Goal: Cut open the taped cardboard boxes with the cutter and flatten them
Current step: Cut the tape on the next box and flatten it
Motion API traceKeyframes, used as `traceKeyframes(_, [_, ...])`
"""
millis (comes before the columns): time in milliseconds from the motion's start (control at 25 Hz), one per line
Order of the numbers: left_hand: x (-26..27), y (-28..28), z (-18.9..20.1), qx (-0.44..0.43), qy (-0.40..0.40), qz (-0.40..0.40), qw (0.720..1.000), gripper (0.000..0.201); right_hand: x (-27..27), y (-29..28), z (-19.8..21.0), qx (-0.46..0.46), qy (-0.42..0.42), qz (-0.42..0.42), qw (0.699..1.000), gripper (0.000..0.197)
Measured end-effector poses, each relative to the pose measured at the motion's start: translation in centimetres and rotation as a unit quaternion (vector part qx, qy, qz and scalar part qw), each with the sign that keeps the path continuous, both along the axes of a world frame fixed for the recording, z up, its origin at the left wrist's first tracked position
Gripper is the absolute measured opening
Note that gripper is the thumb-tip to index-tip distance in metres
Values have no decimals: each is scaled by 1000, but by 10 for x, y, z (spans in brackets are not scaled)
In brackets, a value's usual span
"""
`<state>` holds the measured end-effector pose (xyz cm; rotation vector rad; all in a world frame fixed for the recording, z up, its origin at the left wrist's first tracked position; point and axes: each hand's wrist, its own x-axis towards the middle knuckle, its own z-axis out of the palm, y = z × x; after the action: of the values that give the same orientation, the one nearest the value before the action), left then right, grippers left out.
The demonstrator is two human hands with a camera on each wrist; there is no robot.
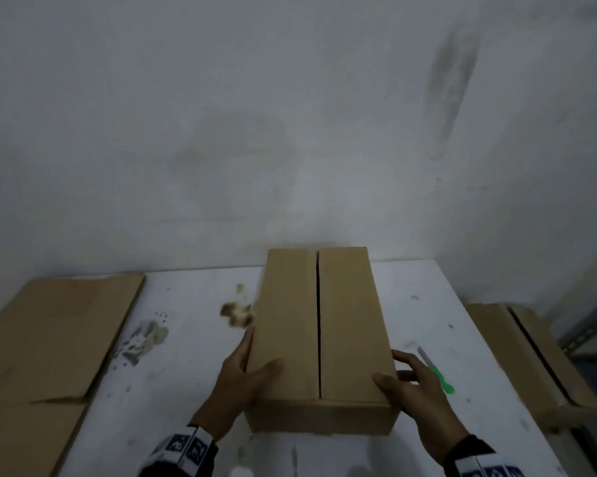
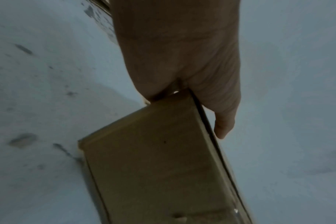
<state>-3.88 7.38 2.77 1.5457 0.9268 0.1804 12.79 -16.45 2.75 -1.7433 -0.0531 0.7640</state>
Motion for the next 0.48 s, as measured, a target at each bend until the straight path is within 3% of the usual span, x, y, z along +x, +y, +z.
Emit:
traceKeyframes(160, [-5, -14, -14, 25, 51, -1, 998, 101, 1, -7, -16, -33, 15, 25, 999, 33])
traceKeyframes(320, [9, -14, -15, 138, 105, 3, 985, 101, 17, -17, -14, -28, 18, 30, 999, 16])
traceKeyframes(480, [26, -5, -8, 246, 153, 2, 957, 103, 67, -32, -34, -135, -43, 16, 990, 15])
